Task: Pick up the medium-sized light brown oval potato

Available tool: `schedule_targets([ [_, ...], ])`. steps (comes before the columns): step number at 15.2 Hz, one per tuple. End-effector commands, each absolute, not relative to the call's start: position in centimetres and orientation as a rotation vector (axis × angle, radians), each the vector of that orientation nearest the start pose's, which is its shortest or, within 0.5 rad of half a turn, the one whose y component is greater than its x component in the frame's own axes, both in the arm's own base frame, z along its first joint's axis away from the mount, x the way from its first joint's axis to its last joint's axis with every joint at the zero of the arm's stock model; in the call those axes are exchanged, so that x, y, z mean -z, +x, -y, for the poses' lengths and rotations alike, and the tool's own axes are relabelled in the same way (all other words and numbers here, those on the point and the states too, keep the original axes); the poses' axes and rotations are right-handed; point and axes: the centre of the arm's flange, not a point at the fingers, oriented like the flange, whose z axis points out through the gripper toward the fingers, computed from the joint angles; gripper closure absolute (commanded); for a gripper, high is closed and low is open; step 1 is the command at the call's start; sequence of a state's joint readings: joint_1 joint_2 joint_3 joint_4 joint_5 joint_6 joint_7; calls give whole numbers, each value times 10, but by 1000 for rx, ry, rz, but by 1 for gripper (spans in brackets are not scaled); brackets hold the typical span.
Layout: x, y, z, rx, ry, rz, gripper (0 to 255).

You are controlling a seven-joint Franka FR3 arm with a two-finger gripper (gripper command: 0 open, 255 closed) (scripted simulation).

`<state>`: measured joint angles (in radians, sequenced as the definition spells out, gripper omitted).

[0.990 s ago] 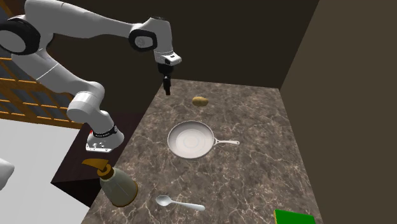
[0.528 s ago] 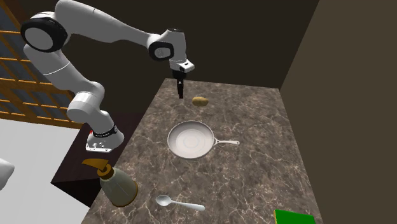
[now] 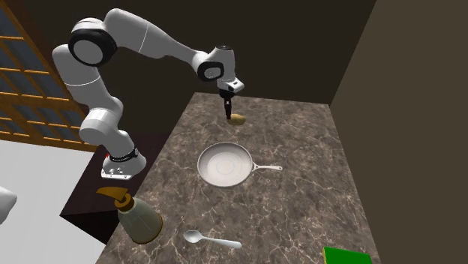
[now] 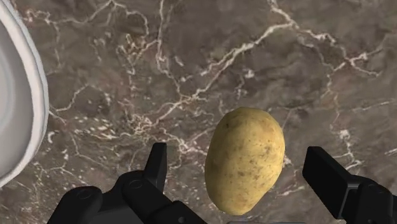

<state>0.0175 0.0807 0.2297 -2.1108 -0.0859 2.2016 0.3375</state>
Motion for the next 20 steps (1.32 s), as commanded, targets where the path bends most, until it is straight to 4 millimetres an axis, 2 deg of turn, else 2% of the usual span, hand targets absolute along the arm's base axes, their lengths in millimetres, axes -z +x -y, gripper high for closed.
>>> schedule_targets([
  [1, -362, 558, -143, 52, -3177, -73, 0],
  [2, -355, 567, -147, 56, -3172, -77, 0],
  [9, -318, 567, -147, 56, -3172, -77, 0],
  [12, -315, 567, -147, 56, -3172, -77, 0],
  [13, -315, 567, -147, 56, -3172, -77, 255],
  [20, -315, 567, -147, 56, -3172, -77, 255],
])
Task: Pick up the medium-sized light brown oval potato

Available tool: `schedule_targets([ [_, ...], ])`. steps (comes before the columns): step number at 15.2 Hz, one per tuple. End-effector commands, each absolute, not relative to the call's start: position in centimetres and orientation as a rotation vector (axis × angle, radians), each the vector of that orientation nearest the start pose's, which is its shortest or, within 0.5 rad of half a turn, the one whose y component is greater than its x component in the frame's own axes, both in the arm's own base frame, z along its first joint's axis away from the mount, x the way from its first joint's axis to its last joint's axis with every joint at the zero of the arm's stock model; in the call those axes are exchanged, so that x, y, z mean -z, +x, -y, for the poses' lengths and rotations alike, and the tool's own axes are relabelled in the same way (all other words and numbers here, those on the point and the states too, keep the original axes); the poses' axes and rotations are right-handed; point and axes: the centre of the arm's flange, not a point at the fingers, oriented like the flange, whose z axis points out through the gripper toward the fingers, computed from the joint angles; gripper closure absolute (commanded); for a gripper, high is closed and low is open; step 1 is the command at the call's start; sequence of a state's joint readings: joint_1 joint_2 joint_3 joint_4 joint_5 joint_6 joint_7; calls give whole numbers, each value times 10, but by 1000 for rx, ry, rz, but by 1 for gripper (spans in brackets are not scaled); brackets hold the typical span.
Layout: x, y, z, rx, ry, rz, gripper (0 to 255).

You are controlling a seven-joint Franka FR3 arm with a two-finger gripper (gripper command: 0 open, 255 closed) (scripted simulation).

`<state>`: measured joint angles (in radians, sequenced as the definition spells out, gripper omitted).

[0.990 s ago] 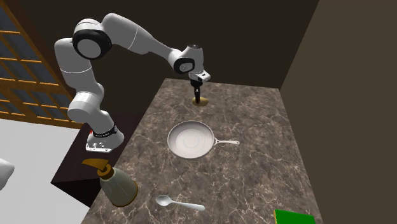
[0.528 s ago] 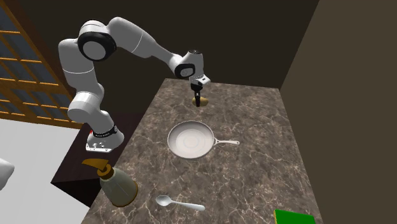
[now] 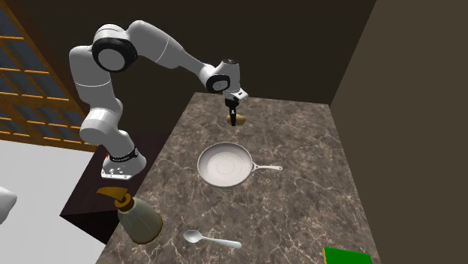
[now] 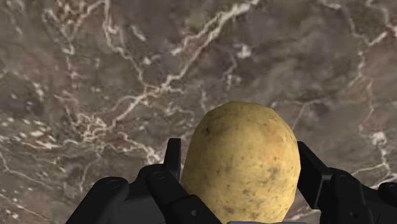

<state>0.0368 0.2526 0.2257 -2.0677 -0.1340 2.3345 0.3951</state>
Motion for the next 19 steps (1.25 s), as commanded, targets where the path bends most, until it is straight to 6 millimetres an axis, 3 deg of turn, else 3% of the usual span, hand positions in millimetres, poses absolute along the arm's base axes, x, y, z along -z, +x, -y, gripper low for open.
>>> schedule_targets([
  [1, -315, 567, -147, 56, -3172, -77, 255],
  [17, -395, 567, -147, 56, -3172, -77, 255],
  [19, -395, 567, -147, 56, -3172, -77, 255],
])
